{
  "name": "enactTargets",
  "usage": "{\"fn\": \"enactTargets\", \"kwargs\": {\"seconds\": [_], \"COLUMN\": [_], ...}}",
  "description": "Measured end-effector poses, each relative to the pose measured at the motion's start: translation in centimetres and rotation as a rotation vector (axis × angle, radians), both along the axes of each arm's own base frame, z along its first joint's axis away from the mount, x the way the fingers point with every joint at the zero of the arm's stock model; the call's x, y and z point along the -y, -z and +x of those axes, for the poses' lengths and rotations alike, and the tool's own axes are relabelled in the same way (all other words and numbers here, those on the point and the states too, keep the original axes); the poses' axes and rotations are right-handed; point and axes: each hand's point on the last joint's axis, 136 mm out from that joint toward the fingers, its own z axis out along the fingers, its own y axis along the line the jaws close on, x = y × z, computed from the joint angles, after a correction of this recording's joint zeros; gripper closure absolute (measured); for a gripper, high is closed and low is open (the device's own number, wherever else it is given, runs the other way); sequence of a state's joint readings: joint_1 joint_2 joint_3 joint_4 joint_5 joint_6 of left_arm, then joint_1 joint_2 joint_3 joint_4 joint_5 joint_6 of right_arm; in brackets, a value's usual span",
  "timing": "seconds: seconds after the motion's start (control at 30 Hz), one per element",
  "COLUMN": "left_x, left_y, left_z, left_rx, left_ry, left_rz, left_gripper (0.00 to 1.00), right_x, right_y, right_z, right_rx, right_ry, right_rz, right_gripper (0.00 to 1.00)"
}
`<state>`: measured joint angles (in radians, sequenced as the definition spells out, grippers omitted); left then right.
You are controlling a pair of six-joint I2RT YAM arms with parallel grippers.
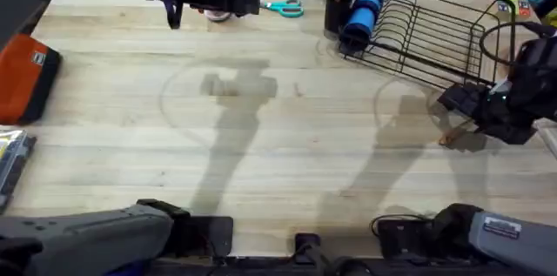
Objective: Pick up the spoon on the table one by one and put them onto the rack
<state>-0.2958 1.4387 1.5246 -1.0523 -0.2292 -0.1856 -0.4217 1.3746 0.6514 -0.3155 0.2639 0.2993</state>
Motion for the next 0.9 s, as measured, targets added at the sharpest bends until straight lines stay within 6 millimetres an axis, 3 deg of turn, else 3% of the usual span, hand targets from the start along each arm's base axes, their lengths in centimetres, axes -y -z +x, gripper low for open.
{"fn": "enactTargets", "kwargs": {"seconds": [0.4, 0.6, 0.9], "left_x": [0.0, 0.0, 0.0], "left_y": [0.0, 0.0, 0.0], "left_z": [0.0, 0.0, 0.0], "left_rx": [0.0, 0.0, 0.0], "left_ry": [0.0, 0.0, 0.0], "left_rz": [0.0, 0.0, 0.0], "left_gripper": [0.007, 0.007, 0.007], "right_x": [-0.43, -0.03, 0.04], "right_y": [0.14, 0.04, -0.05], "right_z": [-0.27, -0.66, -0.74], "right_rx": [-0.017, -0.037, -0.04], "right_ry": [-0.009, -0.004, -0.002], "right_rz": [0.023, -0.002, -0.007], "right_gripper": [0.608, 0.936, 0.959]}}
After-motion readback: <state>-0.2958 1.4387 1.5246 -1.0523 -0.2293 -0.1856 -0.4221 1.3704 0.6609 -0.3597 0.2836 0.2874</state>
